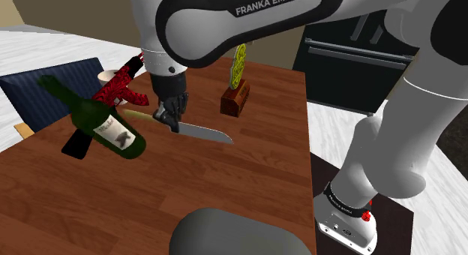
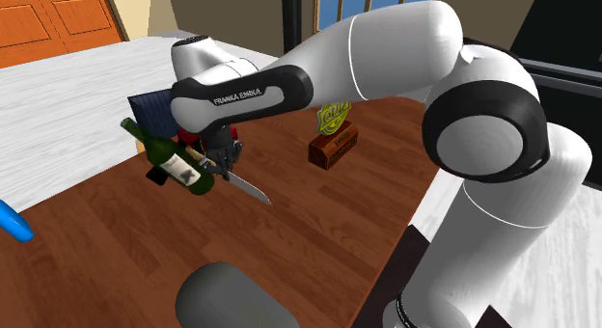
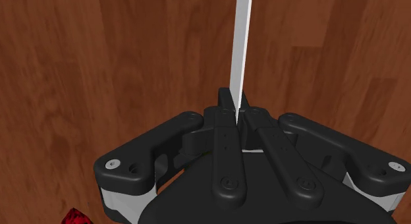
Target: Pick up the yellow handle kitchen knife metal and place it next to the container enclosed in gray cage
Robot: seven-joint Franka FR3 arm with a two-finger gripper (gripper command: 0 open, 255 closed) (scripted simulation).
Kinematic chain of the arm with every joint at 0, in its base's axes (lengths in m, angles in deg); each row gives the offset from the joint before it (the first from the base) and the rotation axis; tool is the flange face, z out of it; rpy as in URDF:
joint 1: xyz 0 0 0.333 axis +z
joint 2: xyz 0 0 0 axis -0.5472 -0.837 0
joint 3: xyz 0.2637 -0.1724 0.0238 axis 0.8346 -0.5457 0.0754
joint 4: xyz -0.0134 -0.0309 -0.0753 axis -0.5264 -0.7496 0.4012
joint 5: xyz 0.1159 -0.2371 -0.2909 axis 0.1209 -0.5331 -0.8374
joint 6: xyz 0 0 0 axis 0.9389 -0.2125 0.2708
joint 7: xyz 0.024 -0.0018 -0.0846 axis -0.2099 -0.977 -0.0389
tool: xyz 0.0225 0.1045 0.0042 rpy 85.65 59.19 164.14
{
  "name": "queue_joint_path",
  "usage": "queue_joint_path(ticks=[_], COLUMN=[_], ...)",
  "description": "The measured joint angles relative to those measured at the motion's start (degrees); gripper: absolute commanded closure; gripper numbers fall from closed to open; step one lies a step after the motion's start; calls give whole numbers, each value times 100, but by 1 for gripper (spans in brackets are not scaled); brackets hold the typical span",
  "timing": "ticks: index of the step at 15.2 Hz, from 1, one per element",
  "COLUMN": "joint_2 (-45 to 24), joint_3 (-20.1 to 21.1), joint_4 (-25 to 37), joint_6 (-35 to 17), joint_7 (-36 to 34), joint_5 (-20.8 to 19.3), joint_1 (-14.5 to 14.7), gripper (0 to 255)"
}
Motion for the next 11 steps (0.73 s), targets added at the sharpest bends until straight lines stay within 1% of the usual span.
queue_joint_path(ticks=[6, 11], joint_2=[-146, -512], joint_3=[383, 683], joint_4=[172, 612], joint_6=[31, 129], joint_7=[-811, -1522], joint_5=[-41, -169], joint_1=[415, 795], gripper=[255, 255])
